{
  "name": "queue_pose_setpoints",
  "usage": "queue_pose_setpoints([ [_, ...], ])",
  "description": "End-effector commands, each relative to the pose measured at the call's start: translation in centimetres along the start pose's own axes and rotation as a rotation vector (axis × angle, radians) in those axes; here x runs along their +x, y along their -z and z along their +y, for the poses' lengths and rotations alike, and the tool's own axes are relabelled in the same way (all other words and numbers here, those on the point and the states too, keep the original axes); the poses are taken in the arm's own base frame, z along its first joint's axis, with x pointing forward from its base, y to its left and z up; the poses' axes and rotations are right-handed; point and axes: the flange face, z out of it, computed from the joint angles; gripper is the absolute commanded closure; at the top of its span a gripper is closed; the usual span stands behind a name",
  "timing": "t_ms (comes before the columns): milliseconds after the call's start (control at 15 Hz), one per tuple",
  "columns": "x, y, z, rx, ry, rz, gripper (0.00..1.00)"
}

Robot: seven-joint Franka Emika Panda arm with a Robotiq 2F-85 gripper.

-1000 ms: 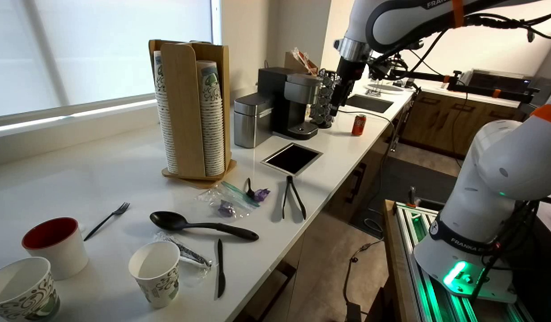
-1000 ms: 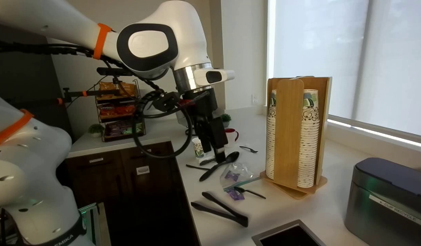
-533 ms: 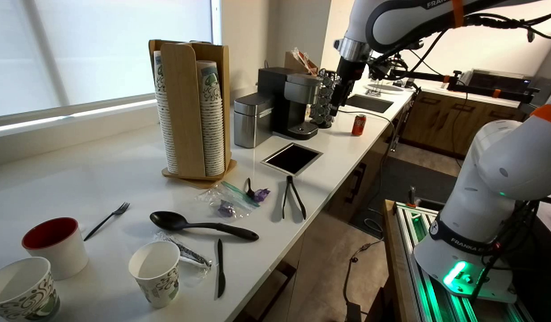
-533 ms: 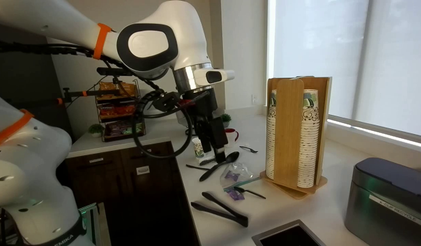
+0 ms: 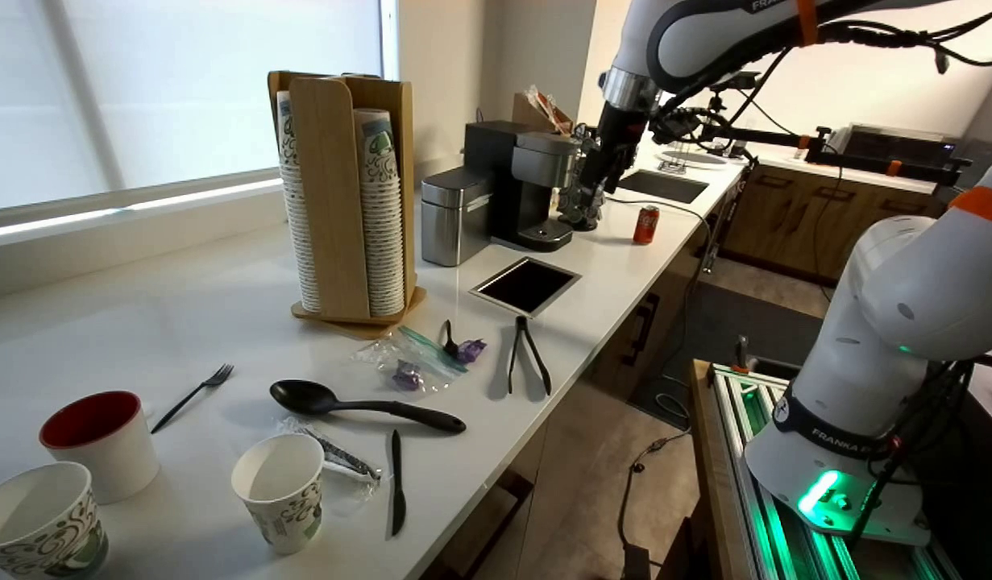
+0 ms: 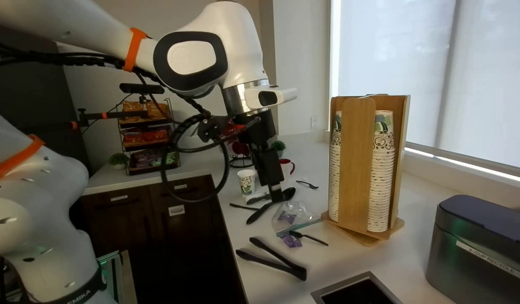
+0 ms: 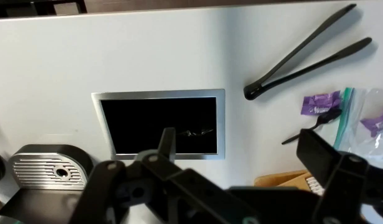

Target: Move the tongs to the left

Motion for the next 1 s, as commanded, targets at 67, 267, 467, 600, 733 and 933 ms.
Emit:
queue_pose_setpoints([
  [67, 4.5, -4.0, -0.3, 0.07, -0.247, -0.014, 0.0],
  [267, 6.1, -8.2, -1.4, 0.114, -0.396, -0.049, 0.0],
  [467, 7.2, -12.6, -4.0, 0.155, -0.545, -0.1, 0.0],
  [600, 8.0, -15.8, -5.8, 0.189, -0.644, -0.129, 0.0],
  [733, 8.4, -18.5, -7.9, 0.209, -0.719, -0.186, 0.0],
  [933, 7.7, -18.3, -7.8, 0.195, -0.673, -0.193, 0.0],
])
